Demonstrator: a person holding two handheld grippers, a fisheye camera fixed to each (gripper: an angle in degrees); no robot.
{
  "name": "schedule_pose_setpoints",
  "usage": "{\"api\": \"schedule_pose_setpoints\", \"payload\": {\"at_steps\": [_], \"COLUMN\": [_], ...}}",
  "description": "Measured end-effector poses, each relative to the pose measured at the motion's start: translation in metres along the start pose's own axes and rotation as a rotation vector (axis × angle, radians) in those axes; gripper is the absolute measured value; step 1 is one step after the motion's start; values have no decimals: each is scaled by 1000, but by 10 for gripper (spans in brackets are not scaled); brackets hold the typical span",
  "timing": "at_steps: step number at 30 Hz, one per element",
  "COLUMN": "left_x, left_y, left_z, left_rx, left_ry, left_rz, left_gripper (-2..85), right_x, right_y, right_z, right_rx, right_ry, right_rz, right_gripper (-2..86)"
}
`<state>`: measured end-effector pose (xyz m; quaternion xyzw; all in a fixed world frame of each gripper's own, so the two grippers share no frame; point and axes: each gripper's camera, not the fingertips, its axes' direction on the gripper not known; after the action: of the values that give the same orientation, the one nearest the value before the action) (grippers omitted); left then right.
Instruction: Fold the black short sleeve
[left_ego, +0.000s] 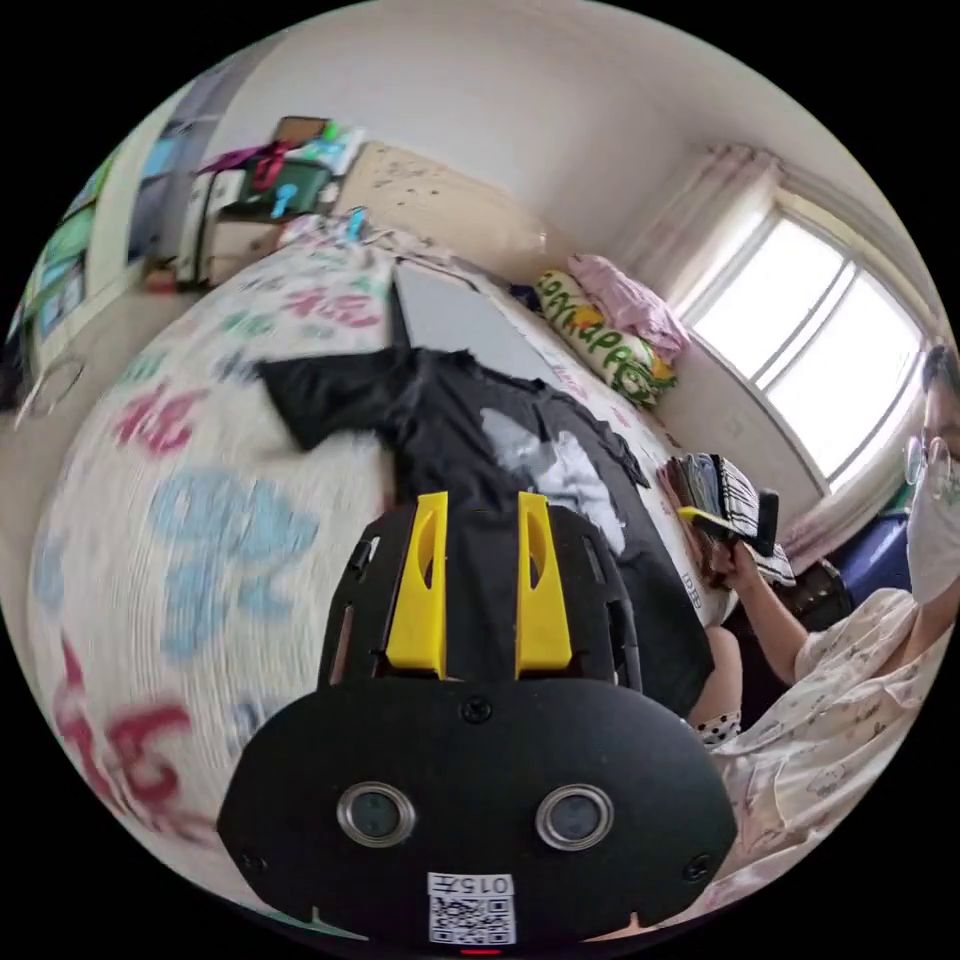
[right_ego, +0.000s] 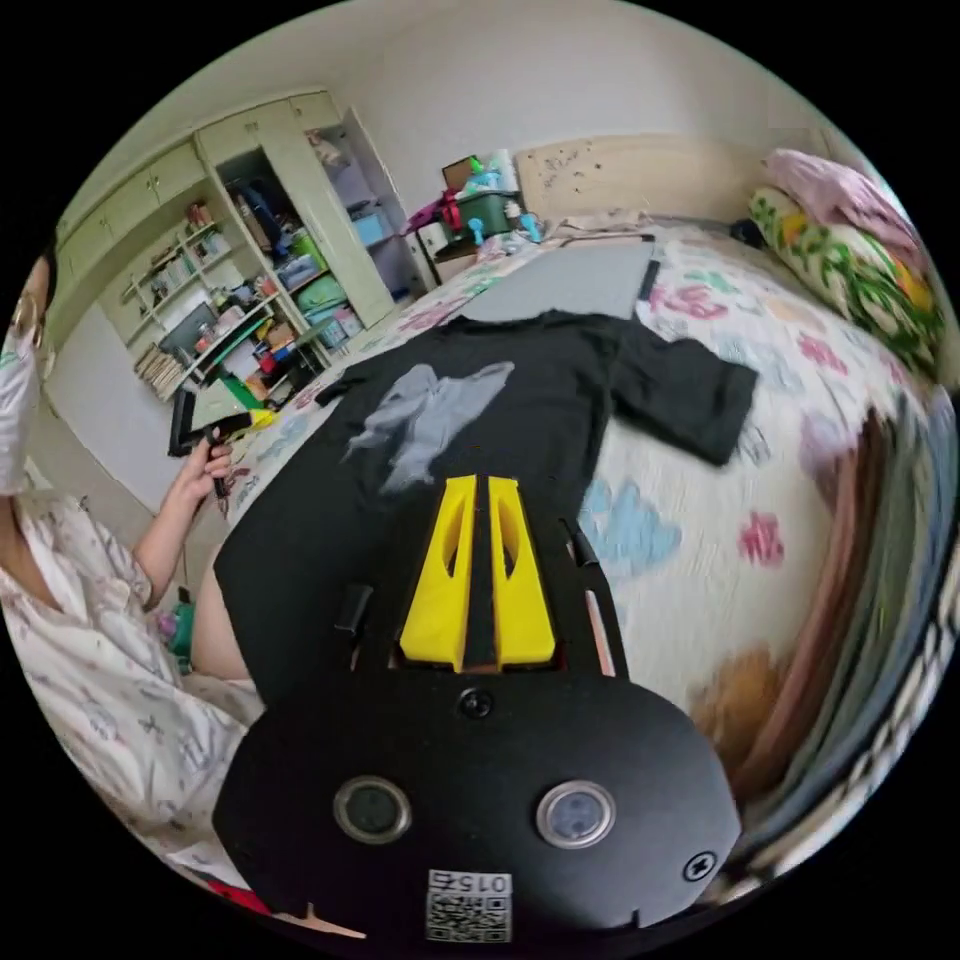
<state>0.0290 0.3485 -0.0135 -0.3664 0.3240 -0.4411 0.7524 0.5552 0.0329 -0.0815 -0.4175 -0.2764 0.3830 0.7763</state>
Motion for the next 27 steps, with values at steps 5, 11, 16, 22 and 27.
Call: {"api": "schedule_pose_setpoints", "payload": {"at_steps": [5,11,16,22,27], "left_x": [-32,-53,-66,-81,-88], "left_y": [141,187,200,217,233], "left_z": [-46,-44,-36,-41,-52], "left_rx": [45,-15,-63,-56,-17], "left_ry": [-34,-23,16,70,84], "left_rz": [-227,-260,-244,-233,-239], "left_gripper": [131,136,78,31,-3], "right_x": [54,64,32,24,6], "right_y": [132,152,129,129,138], "right_z": [-90,-119,-88,-90,-91], "right_rx": [218,185,-46,-60,-76], "right_ry": [-300,-347,-233,-207,-185], "right_rz": [382,485,389,410,401], "right_gripper": [80,120,134,115,89]}}
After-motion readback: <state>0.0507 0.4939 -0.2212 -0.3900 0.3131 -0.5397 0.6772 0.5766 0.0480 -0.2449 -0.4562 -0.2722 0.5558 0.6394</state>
